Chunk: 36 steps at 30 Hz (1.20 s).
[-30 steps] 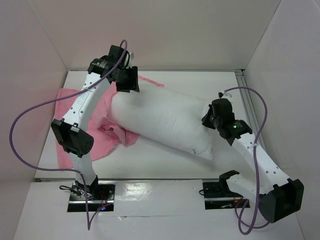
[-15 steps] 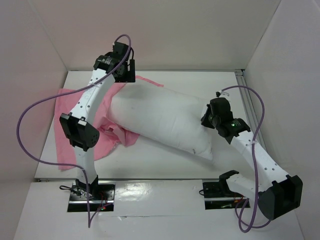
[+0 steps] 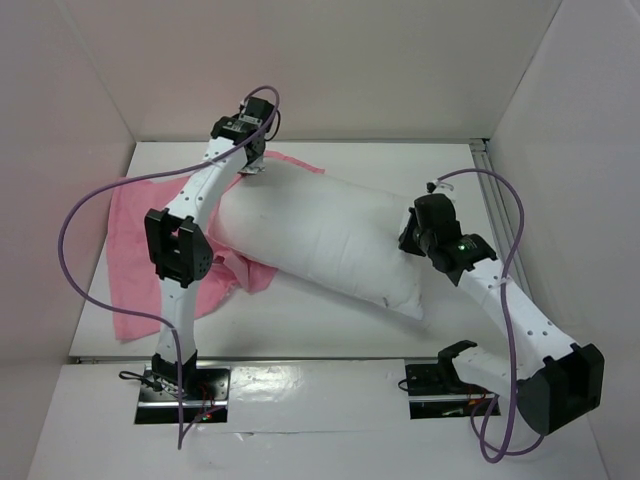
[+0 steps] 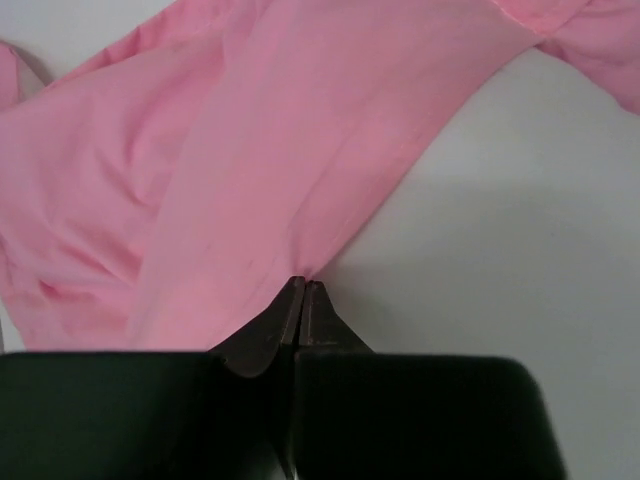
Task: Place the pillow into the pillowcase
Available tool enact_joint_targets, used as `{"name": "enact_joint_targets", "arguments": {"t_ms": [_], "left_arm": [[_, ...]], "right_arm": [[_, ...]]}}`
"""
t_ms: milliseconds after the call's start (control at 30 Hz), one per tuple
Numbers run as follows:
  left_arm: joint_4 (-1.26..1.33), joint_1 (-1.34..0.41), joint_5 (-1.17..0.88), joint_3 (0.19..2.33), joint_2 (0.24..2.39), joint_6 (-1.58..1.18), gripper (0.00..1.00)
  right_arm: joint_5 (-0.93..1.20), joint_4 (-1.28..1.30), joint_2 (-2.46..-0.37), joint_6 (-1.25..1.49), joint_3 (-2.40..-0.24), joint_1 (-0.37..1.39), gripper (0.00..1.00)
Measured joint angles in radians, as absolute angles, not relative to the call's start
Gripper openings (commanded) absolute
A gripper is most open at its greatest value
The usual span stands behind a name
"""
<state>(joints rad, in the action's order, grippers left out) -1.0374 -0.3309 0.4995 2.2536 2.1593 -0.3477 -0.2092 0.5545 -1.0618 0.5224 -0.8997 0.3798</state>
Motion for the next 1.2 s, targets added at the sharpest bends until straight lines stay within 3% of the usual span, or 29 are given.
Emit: {"name": "enact_joint_targets", "arguments": {"t_ms": [33, 633, 833, 1033, 1200], "left_arm": [[-1.039, -0.331, 0.496, 2.254, 2.159, -0.344, 0.0], [-1.01, -0.492, 0.384, 2.236, 2.051, -0.29, 0.0], [-1.015, -0.559, 0.202, 2.28, 2.033, -0.338, 0.0], [-0.943, -0.757, -0.073, 2.354, 2.007, -0.45, 0.0], [-0.928, -0.818, -0.092, 2.289, 1.901, -0.484, 0.0]], "right_arm": [[-0.212, 0.555, -1.063, 0.522, -0.9, 0.383, 0.0], [-0.304, 0.558, -1.12, 0.526, -0.912, 0.492, 0.0], [-0.303, 0.562, -1.127, 0.53, -0.924, 0.499, 0.0], [-0.273, 0.507, -1.18, 0.543, -1.089, 0.631, 0.0], [-0.268, 0.488, -1.07, 0.549, -1.126, 0.715, 0.0]]}}
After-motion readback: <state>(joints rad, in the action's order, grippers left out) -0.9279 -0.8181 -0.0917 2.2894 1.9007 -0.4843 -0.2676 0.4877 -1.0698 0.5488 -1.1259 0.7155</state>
